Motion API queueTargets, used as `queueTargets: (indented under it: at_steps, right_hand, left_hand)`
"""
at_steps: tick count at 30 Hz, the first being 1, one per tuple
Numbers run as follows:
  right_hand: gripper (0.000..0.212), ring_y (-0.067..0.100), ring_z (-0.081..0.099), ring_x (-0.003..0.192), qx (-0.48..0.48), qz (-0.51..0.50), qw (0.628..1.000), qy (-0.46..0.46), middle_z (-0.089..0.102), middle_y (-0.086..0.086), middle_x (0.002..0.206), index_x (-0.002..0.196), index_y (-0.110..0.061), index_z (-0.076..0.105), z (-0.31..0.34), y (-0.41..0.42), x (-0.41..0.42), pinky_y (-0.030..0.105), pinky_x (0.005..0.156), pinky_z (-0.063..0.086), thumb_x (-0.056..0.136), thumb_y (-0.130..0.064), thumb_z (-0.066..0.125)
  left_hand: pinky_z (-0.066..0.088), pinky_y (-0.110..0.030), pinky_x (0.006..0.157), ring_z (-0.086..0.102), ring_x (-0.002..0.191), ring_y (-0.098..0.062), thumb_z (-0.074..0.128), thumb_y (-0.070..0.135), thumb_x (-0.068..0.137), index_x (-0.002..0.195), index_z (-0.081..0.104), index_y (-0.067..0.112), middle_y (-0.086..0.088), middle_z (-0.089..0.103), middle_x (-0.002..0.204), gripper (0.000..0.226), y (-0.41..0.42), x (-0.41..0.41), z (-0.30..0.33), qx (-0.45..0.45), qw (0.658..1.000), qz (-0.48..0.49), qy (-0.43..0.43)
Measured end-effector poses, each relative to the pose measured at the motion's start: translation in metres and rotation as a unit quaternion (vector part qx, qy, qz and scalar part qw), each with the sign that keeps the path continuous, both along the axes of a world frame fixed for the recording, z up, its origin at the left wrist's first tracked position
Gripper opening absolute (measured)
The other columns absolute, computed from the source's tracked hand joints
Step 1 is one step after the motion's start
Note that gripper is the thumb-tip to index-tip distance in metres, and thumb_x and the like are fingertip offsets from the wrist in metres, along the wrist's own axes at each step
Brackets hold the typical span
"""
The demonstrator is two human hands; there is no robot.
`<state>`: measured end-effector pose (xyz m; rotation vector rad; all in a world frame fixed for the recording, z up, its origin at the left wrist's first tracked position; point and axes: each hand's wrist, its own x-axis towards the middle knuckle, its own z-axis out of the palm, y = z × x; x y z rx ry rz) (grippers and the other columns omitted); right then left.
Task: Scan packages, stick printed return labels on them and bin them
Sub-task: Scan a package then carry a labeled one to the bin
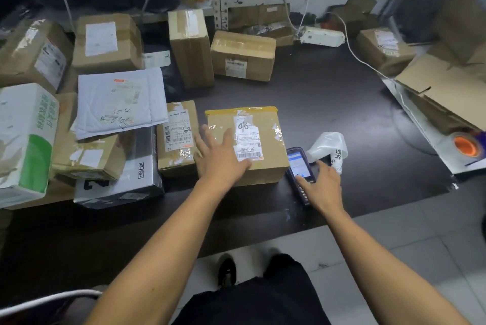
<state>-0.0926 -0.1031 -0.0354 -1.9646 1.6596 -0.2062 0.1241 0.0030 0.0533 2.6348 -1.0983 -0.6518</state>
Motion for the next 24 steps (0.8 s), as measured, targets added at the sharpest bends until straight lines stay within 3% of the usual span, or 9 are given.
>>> queueTargets:
  at_steps: [3, 7, 10, 15, 18, 20, 24]
  right_hand:
    - [0.066, 0.033, 0.038, 0.131, -0.021, -0.006, 0.999, -0.025, 0.046, 0.015, 0.138, 0.14, -0.01, 0.045, 0.006, -0.011, -0.007, 0.048, 0.106, 0.037, 0.087, -0.042, 0.068]
    - [0.051, 0.031, 0.041, 0.125, -0.046, -0.021, 0.996, -0.069, 0.049, 0.015, 0.132, 0.133, -0.01, 0.05, 0.006, -0.04, -0.02, 0.046, 0.105, 0.037, 0.09, -0.033, 0.066]
    - [0.047, 0.033, 0.042, 0.123, -0.059, -0.026, 0.995, -0.079, 0.049, 0.016, 0.131, 0.132, -0.008, 0.051, 0.004, -0.069, -0.032, 0.041, 0.102, 0.036, 0.09, -0.025, 0.066]
    - [0.058, 0.035, 0.042, 0.126, -0.002, -0.038, 0.997, -0.06, 0.043, 0.016, 0.134, 0.139, -0.007, 0.043, -0.008, -0.113, -0.056, 0.043, 0.099, 0.04, 0.09, -0.029, 0.065]
    - [0.039, 0.033, 0.054, 0.114, 0.059, -0.017, 0.997, -0.048, 0.059, 0.012, 0.118, 0.123, -0.011, 0.057, -0.019, -0.135, -0.064, 0.037, 0.085, 0.043, 0.092, -0.034, 0.061]
    - [0.022, 0.028, 0.059, 0.101, 0.046, -0.001, 0.996, -0.082, 0.063, 0.007, 0.104, 0.109, -0.013, 0.064, -0.021, -0.143, -0.067, 0.032, 0.077, 0.041, 0.093, -0.028, 0.058]
    - [0.019, 0.022, 0.057, 0.099, -0.012, 0.019, 0.993, -0.119, 0.061, 0.003, 0.106, 0.108, -0.013, 0.068, -0.022, -0.149, -0.075, 0.031, 0.079, 0.042, 0.096, -0.021, 0.055]
  left_hand:
    - [-0.002, -0.058, 0.118, -0.024, 0.147, -0.041, 0.065, 0.051, 0.086, 0.155, 0.008, 0.032, -0.019, -0.021, 0.161, 0.092, -0.019, -0.009, 0.002, 0.028, 0.998, -0.033, -0.039]
    - [-0.007, -0.05, 0.12, -0.02, 0.149, -0.034, 0.059, 0.042, 0.091, 0.155, 0.015, 0.03, -0.012, -0.01, 0.165, 0.079, -0.053, -0.028, 0.005, 0.001, 0.995, -0.086, -0.048]
    - [0.001, -0.044, 0.121, -0.006, 0.152, -0.03, 0.054, 0.036, 0.094, 0.151, 0.032, 0.026, -0.01, 0.013, 0.163, 0.062, -0.095, -0.057, 0.004, -0.073, 0.988, -0.129, -0.041]
    - [0.026, -0.038, 0.115, 0.018, 0.149, -0.022, 0.057, 0.031, 0.095, 0.145, 0.043, 0.026, -0.005, 0.026, 0.159, 0.052, -0.166, -0.116, -0.012, -0.089, 0.975, -0.202, 0.038]
    - [0.039, -0.039, 0.106, 0.032, 0.141, -0.022, 0.054, 0.026, 0.097, 0.144, 0.045, 0.025, -0.001, 0.036, 0.151, 0.048, -0.196, -0.139, -0.029, -0.061, 0.974, -0.2, 0.081]
    - [0.039, -0.039, 0.108, 0.036, 0.138, -0.023, 0.052, 0.021, 0.096, 0.144, 0.044, 0.022, -0.002, 0.039, 0.149, 0.048, -0.209, -0.147, -0.04, -0.051, 0.975, -0.189, 0.102]
    - [0.03, -0.031, 0.113, 0.037, 0.139, -0.021, 0.053, 0.013, 0.092, 0.145, 0.044, 0.019, -0.002, 0.042, 0.151, 0.054, -0.222, -0.152, -0.058, -0.058, 0.976, -0.156, 0.137]
